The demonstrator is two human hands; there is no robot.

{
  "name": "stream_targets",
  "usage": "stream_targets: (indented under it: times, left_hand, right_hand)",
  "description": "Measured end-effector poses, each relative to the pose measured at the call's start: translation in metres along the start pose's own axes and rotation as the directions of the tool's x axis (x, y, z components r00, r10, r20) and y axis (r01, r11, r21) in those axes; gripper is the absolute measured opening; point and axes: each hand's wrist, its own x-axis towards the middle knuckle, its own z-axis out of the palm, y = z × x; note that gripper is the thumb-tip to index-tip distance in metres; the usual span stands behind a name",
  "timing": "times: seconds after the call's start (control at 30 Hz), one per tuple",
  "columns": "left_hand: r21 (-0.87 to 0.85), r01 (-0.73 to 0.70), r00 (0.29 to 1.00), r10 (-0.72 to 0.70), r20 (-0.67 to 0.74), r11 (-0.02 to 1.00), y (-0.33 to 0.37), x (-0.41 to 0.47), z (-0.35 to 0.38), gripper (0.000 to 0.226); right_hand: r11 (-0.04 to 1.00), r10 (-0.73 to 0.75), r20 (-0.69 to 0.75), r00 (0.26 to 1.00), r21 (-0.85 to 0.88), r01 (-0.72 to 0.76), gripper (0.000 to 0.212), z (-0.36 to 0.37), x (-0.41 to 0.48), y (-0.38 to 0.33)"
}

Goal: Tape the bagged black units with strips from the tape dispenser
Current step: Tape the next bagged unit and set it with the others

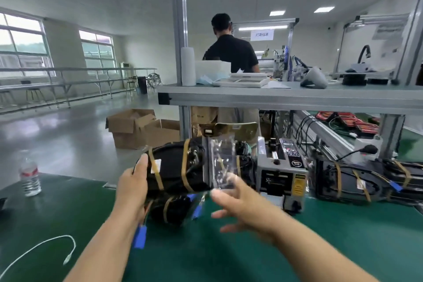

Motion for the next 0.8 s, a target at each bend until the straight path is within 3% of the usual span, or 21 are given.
stream_targets:
  times: [0.07,0.13,0.2,0.37,0.47,0.57,0.7,0.8]
  left_hand:
    - [0.089,0.033,0.998,-0.037,0.041,0.996,0.000,0.038,0.003,0.068]
    - [0.182,0.045,0.995,-0.061,0.083,0.982,0.000,0.068,0.010,0.076]
    - [0.216,0.059,0.992,-0.081,0.093,0.975,-0.001,0.092,0.018,0.076]
    - [0.313,-0.037,0.998,0.019,0.061,0.949,-0.014,0.130,0.030,0.035]
    - [0.358,-0.033,0.998,0.011,0.064,0.933,-0.032,0.142,0.031,0.037]
    - [0.369,-0.030,0.997,0.000,0.081,0.929,-0.047,0.143,0.039,0.041]
    - [0.358,-0.048,0.997,0.023,0.073,0.933,-0.062,0.142,0.043,0.050]
    - [0.417,-0.028,0.999,0.015,0.036,0.909,-0.068,0.141,0.046,0.042]
  right_hand:
    - [0.997,-0.059,-0.087,0.994,0.037,0.062,0.103,0.025,0.038,-0.002]
    - [0.996,-0.088,-0.280,0.956,-0.042,0.080,0.084,0.041,0.075,-0.011]
    - [0.996,-0.063,-0.377,0.924,-0.080,0.035,0.069,0.048,0.105,-0.018]
    - [0.953,0.036,-0.368,0.929,-0.266,-0.142,0.053,0.053,0.162,-0.017]
    - [0.917,0.040,-0.375,0.926,-0.355,-0.184,0.043,0.055,0.180,-0.005]
    - [0.895,0.098,-0.390,0.916,-0.369,-0.252,0.048,0.056,0.190,0.009]
    - [0.900,0.130,-0.396,0.909,-0.338,-0.276,0.081,0.058,0.191,0.026]
    - [0.895,0.102,-0.406,0.908,-0.361,-0.262,0.073,0.061,0.189,0.041]
